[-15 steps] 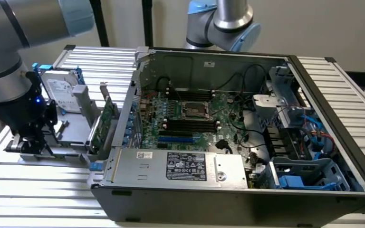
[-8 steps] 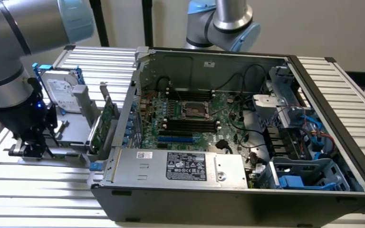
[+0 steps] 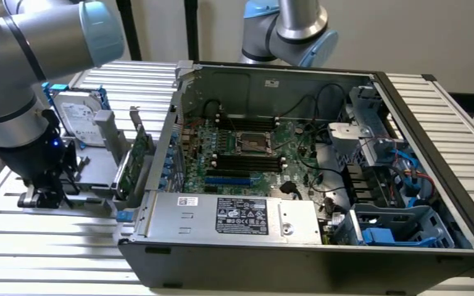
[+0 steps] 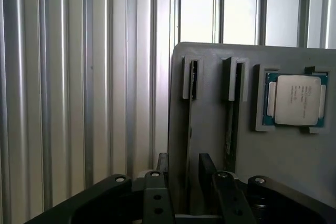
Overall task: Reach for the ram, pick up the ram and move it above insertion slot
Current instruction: 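Pick up the ram and move it above insertion slot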
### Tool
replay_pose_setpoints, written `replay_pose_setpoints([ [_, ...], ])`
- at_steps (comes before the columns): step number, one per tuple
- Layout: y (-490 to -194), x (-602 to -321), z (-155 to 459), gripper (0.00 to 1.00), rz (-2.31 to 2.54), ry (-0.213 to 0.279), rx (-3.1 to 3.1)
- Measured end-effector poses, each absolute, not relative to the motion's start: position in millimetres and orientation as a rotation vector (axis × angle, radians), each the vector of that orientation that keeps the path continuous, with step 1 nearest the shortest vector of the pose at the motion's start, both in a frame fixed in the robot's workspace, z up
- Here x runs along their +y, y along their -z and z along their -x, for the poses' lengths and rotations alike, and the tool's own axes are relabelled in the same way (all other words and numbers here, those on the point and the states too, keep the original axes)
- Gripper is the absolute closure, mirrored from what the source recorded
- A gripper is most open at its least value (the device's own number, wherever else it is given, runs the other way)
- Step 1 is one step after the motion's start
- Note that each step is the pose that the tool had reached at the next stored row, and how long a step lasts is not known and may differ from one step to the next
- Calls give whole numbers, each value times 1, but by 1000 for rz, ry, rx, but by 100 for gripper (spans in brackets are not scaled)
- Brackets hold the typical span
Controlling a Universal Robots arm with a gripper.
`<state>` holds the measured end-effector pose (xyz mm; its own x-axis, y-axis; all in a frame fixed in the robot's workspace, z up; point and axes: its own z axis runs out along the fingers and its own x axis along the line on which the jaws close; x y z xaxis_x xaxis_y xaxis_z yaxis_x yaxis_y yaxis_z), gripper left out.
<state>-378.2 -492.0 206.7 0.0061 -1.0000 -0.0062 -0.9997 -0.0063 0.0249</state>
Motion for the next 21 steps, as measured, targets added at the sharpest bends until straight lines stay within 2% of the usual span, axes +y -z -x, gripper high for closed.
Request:
replay_pose_setpoints([
  [16, -200, -491, 378, 65, -2222, 43, -2208],
  [17, -200, -491, 378, 72, -2222, 43, -2208],
  [18, -200, -491, 378, 72, -2222, 43, -2208],
  [20, -200, -491, 378, 84, -2222, 43, -2208],
  [21, -200, -491, 378, 84, -2222, 43, -2208],
])
